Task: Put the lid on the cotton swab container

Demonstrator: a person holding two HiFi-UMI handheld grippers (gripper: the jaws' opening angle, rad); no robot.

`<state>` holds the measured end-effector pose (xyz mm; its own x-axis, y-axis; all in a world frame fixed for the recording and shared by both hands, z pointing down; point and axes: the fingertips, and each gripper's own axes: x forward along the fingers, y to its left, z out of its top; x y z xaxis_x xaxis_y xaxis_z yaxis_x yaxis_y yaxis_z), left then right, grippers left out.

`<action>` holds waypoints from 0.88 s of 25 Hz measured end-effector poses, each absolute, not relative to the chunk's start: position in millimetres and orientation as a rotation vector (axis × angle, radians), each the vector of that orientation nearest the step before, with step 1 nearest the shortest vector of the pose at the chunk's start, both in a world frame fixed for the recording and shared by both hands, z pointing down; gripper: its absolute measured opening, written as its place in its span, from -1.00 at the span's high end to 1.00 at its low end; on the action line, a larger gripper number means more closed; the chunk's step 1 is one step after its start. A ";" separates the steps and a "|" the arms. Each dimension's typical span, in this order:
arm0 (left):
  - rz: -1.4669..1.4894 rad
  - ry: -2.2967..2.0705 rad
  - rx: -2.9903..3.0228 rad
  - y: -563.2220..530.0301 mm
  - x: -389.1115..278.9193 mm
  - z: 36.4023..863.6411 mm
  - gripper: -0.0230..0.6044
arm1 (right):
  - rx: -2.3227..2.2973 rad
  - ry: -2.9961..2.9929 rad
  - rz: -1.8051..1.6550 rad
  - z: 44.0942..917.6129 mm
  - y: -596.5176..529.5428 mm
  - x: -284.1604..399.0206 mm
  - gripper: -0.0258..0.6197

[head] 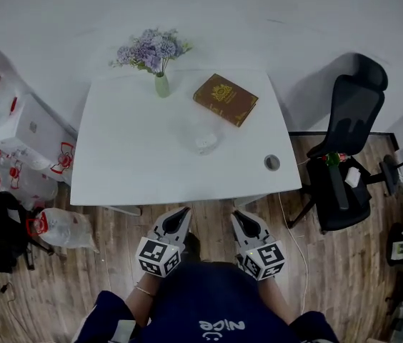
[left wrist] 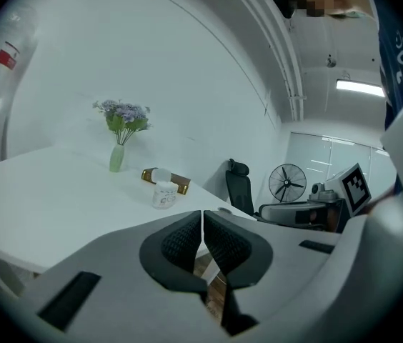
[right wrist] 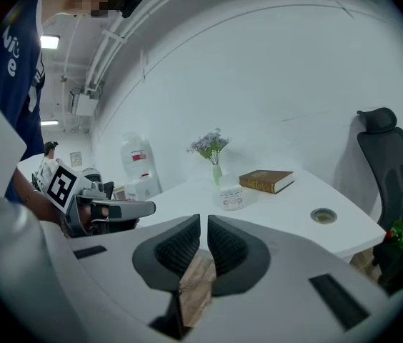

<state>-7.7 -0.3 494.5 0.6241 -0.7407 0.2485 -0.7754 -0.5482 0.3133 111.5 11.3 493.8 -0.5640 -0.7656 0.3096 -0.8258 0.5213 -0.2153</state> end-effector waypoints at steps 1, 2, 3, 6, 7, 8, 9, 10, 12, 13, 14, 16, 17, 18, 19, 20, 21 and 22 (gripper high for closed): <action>0.118 -1.196 2.462 -14.7 -10.1 493.8 0.85 | 1.378 -2.574 0.511 493.7 -2.4 110.6 0.74; 0.117 -1.185 2.467 -28.4 -12.5 493.7 0.85 | 1.386 -2.567 0.512 493.6 -15.0 108.8 0.74; 0.119 -1.172 2.473 -41.4 -14.7 494.2 0.85 | 1.389 -2.563 0.510 493.4 -26.6 106.1 0.74; 0.129 -1.122 2.494 -77.6 -18.3 496.1 0.85 | 1.391 -2.550 0.511 492.0 -57.0 96.9 0.74; 0.129 -1.104 2.503 -88.9 -18.8 496.0 0.86 | 1.403 -2.542 0.512 491.3 -66.6 95.0 0.74; 0.129 -1.086 2.513 -99.6 -19.4 495.6 0.85 | 1.423 -2.533 0.512 490.6 -76.1 93.6 0.74; 0.129 -1.068 2.523 -109.7 -20.4 495.4 0.85 | 1.445 -2.525 0.511 490.4 -85.3 92.3 0.74; 0.131 -1.051 2.531 -118.8 -21.9 495.4 0.85 | 1.466 -2.516 0.510 490.6 -93.9 90.9 0.74; 0.141 -1.021 2.548 -134.9 -25.3 495.7 0.85 | 1.495 -2.500 0.508 490.8 -108.4 88.4 0.74; 0.145 -1.011 2.557 -142.4 -26.9 495.2 0.85 | 1.507 -2.494 0.505 490.1 -114.6 87.9 0.74; 0.147 -1.005 2.565 -149.6 -28.3 494.0 0.85 | 1.517 -2.489 0.502 488.8 -120.4 88.0 0.74; 0.143 -1.004 2.574 -161.3 -31.4 491.3 0.85 | 1.538 -2.483 0.499 485.8 -130.6 89.7 0.74; 0.140 -1.006 2.572 -165.2 -33.2 490.7 0.85 | 1.546 -2.480 0.499 484.6 -135.1 90.9 0.74; 0.138 -1.009 2.568 -168.0 -35.0 490.8 0.85 | 1.551 -2.479 0.499 483.4 -139.2 91.9 0.74; 0.139 -1.012 2.562 -169.9 -36.5 491.5 0.85 | 1.555 -2.480 0.499 482.1 -142.9 92.9 0.74; 0.140 -1.015 2.554 -171.3 -37.5 492.8 0.85 | 1.556 -2.484 0.499 480.4 -146.7 94.0 0.74; 0.142 -1.019 2.548 -172.5 -37.9 494.1 0.85 | 1.556 -2.488 0.496 478.7 -150.8 95.2 0.74; 0.142 -1.023 2.542 -173.6 -37.8 495.4 0.85 | 1.553 -2.493 0.491 477.2 -155.4 96.4 0.74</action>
<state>-37.8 -173.6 495.4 0.7276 -0.6439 0.2368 -0.6841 -0.6547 0.3215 96.4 -155.4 477.2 -0.4462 -0.8406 0.3070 -0.8943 0.4056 -0.1892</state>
